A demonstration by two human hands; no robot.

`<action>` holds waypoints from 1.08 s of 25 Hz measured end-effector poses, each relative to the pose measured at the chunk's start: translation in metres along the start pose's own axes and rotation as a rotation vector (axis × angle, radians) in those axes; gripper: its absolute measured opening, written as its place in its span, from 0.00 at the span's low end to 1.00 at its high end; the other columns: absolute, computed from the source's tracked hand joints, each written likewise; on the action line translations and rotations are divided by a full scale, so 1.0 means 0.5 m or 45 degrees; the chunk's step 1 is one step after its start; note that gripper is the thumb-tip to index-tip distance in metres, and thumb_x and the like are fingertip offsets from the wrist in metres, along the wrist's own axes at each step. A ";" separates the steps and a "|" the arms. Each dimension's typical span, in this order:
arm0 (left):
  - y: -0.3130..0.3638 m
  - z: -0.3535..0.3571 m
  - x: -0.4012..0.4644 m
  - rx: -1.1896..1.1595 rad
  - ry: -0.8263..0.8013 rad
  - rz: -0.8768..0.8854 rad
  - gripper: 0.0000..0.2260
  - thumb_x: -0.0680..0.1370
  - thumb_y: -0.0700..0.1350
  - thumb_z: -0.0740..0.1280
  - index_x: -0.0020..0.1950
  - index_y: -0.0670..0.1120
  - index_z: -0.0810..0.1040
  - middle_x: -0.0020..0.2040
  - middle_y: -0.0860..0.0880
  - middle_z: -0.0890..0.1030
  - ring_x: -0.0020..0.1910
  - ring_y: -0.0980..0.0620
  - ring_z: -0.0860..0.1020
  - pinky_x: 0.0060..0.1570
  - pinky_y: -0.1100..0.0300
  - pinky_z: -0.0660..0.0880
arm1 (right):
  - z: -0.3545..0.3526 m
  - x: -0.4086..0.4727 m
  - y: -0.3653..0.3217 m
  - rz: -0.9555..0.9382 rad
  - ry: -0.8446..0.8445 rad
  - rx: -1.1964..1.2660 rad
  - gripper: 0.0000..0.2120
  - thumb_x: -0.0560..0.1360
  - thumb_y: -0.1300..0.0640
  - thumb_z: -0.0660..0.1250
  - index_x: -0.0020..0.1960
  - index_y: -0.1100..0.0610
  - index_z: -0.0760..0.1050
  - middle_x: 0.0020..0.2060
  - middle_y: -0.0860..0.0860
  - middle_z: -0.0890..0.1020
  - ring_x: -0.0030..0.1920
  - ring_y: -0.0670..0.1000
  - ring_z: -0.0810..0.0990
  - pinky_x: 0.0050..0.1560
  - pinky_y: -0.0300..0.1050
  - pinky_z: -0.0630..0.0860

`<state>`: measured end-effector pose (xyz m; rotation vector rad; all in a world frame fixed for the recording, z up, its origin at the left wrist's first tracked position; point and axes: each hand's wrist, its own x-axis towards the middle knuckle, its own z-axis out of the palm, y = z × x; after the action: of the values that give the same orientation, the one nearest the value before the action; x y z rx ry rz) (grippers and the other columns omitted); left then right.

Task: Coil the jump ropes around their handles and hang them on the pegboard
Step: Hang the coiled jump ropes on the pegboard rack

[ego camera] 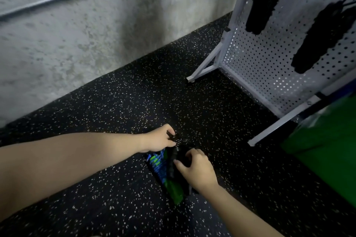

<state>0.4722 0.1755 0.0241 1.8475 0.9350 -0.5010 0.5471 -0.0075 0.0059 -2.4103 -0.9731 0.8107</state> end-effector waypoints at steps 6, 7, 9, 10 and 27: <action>0.010 -0.006 -0.015 -0.156 -0.064 -0.003 0.27 0.79 0.48 0.73 0.76 0.46 0.69 0.60 0.47 0.79 0.58 0.53 0.78 0.55 0.65 0.74 | 0.014 -0.012 -0.020 0.098 -0.045 0.086 0.30 0.67 0.35 0.76 0.59 0.53 0.74 0.52 0.48 0.81 0.52 0.50 0.80 0.53 0.48 0.78; 0.011 -0.004 -0.024 -0.169 -0.066 0.019 0.26 0.79 0.48 0.74 0.75 0.46 0.71 0.60 0.48 0.79 0.55 0.56 0.78 0.51 0.70 0.73 | 0.015 -0.016 -0.019 0.085 -0.042 0.101 0.30 0.67 0.35 0.77 0.58 0.53 0.73 0.51 0.47 0.80 0.51 0.49 0.80 0.52 0.48 0.78; 0.008 0.004 -0.041 -0.210 -0.047 0.065 0.23 0.78 0.46 0.75 0.71 0.50 0.74 0.54 0.52 0.80 0.51 0.59 0.79 0.46 0.74 0.74 | 0.020 -0.025 -0.020 0.039 -0.043 0.114 0.29 0.66 0.35 0.77 0.54 0.51 0.71 0.50 0.46 0.79 0.49 0.49 0.79 0.48 0.46 0.76; 0.006 0.011 -0.047 -0.221 -0.039 0.085 0.21 0.77 0.46 0.77 0.68 0.50 0.76 0.53 0.52 0.81 0.52 0.56 0.80 0.50 0.71 0.76 | 0.025 -0.030 -0.023 0.017 -0.049 0.119 0.28 0.66 0.35 0.77 0.52 0.51 0.69 0.50 0.46 0.78 0.49 0.49 0.78 0.46 0.46 0.74; 0.065 -0.033 -0.192 -0.164 0.202 0.570 0.28 0.77 0.41 0.74 0.68 0.68 0.74 0.61 0.58 0.82 0.62 0.60 0.79 0.69 0.56 0.74 | -0.132 -0.018 -0.137 -0.187 0.366 1.111 0.09 0.81 0.62 0.68 0.43 0.58 0.83 0.31 0.47 0.82 0.33 0.43 0.78 0.36 0.38 0.73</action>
<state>0.4369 0.1457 0.1159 1.9217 0.6091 -0.0195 0.5515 0.0217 0.0969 -1.6149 -0.5119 0.6274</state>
